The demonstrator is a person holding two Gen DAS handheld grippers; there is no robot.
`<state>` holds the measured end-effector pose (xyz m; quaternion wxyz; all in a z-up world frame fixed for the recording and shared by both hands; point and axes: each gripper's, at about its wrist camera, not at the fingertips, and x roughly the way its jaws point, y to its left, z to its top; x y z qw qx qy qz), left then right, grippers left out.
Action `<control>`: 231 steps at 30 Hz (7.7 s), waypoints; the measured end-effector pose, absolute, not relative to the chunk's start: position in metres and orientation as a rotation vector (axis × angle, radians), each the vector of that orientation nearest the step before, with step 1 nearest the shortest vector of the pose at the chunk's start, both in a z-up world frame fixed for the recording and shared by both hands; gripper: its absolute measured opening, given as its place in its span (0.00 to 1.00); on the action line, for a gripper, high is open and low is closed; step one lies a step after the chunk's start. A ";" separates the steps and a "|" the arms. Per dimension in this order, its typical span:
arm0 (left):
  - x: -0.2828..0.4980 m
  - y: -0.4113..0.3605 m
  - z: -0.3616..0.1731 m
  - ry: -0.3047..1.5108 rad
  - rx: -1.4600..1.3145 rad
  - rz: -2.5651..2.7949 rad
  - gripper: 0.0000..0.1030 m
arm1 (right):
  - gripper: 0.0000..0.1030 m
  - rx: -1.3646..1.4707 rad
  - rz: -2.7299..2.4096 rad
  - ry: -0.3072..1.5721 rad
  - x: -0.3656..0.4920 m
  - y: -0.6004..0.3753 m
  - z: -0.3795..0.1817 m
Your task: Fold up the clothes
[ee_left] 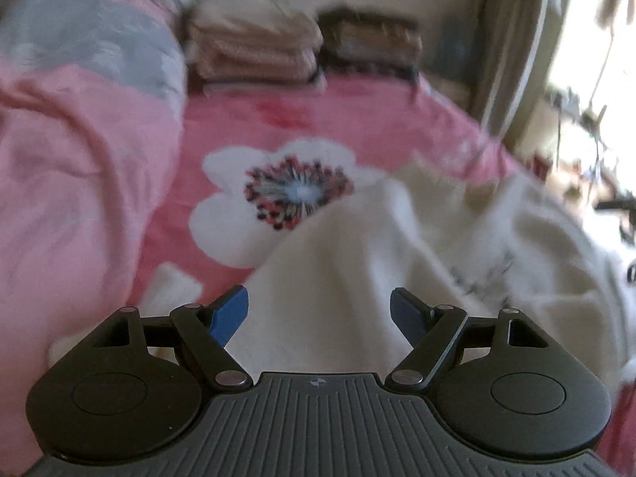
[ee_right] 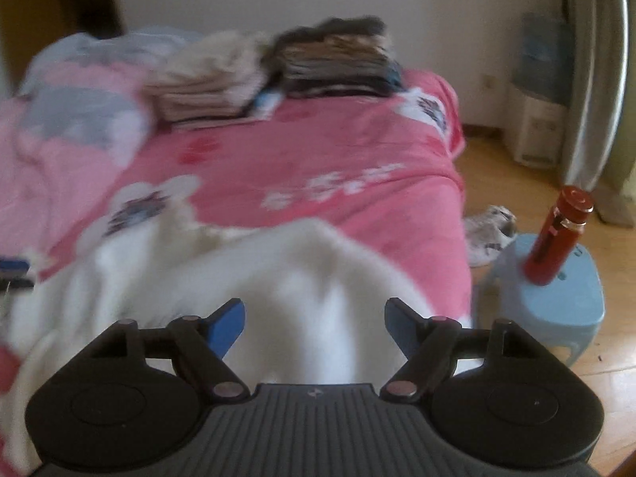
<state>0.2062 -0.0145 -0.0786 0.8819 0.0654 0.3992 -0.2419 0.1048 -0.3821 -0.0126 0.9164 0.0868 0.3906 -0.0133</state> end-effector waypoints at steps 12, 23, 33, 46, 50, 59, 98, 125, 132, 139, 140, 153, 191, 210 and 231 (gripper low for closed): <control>0.275 -0.048 -0.122 0.984 -0.113 -0.536 0.98 | 0.88 0.477 -0.019 0.899 0.181 -0.433 -0.086; 0.262 -0.085 -0.131 0.880 0.213 -0.470 0.54 | 0.65 0.218 0.003 0.971 0.192 -0.391 -0.085; 0.240 -0.076 -0.112 0.767 0.213 -0.434 0.19 | 0.16 0.058 -0.056 0.867 0.173 -0.350 -0.054; 0.273 -0.035 -0.087 0.720 0.269 -0.259 0.19 | 0.15 0.127 -0.023 0.719 0.221 -0.317 -0.031; 0.287 -0.039 -0.105 0.817 0.280 -0.239 0.28 | 0.23 0.178 -0.071 0.834 0.250 -0.314 -0.066; 0.260 -0.021 -0.070 0.802 0.175 -0.176 0.75 | 0.55 0.273 -0.076 0.759 0.204 -0.332 -0.034; 0.028 0.029 -0.115 0.788 0.223 -0.376 0.54 | 0.28 1.079 0.106 0.904 -0.004 -0.260 -0.142; 0.022 0.005 -0.109 0.781 0.169 -0.486 0.67 | 0.15 0.711 -0.171 0.611 -0.059 -0.400 -0.069; 0.024 0.016 -0.105 0.815 0.098 -0.444 0.72 | 0.43 0.523 -0.313 0.629 -0.079 -0.395 -0.053; 0.038 0.048 -0.115 0.882 -0.233 -0.369 0.82 | 0.49 0.179 0.038 0.571 -0.068 -0.303 -0.020; 0.042 0.054 -0.118 0.888 -0.288 -0.345 0.82 | 0.53 0.106 0.115 0.579 -0.064 -0.281 -0.023; 0.056 0.036 -0.133 0.843 -0.142 -0.369 0.65 | 0.51 -0.774 0.323 0.666 -0.040 -0.139 -0.122; -0.101 -0.066 -0.113 0.579 0.881 -1.081 0.16 | 0.03 -0.278 0.231 0.997 -0.125 -0.254 -0.082; 0.046 0.051 -0.099 0.958 -0.118 -0.639 0.58 | 0.36 -0.063 0.595 0.794 -0.105 -0.180 -0.028; 0.145 0.026 -0.155 0.838 -0.431 -0.414 0.33 | 0.34 -0.406 0.552 0.924 -0.093 -0.109 -0.106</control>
